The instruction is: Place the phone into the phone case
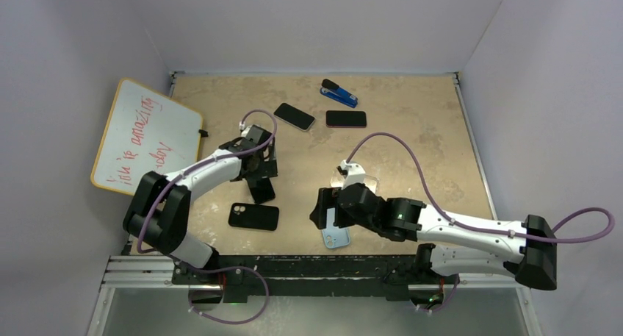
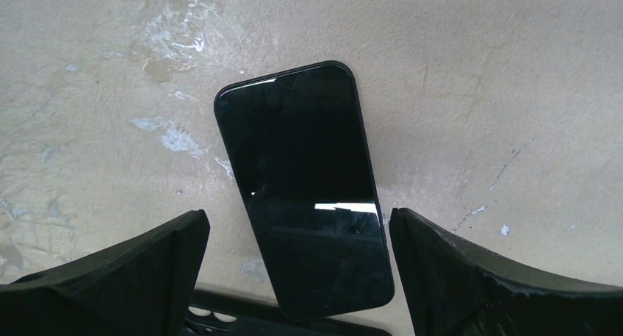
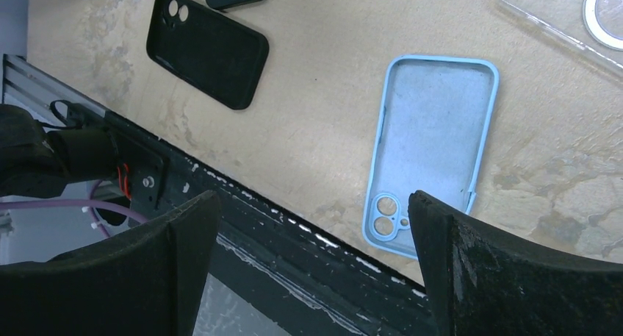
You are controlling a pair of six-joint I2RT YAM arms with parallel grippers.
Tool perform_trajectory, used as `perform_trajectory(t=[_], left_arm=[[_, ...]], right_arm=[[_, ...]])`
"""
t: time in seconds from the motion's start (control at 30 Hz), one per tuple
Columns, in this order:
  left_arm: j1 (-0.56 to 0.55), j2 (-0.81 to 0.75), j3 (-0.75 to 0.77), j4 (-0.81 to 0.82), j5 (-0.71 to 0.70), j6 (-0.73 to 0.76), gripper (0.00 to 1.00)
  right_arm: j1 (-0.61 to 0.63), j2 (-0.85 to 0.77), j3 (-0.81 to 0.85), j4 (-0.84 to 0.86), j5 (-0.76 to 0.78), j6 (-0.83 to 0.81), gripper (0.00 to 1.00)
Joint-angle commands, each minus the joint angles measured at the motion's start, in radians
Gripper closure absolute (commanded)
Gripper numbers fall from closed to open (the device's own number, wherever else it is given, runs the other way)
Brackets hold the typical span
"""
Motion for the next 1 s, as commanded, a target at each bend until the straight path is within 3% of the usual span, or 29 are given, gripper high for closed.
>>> perform_trajectory(t=[0.0,0.43,0.97], left_arm=[[0.003,0.039,0.031,0.058,0.005,0.013,0.01],[0.003,0.147,0.021,0.074,-0.002,-0.027,0.04],[0.002,0.092,-0.025,0.176,0.196,-0.012,0.33]], right_arm=[[0.000,-0.058,-0.024,-0.016,0.011,-0.028,0.01],[0.000,-0.094,-0.061,-0.015,0.009,-0.036,0.01],[0.000,-0.022,-0.073,0.105,-0.011,0.031,0.01]])
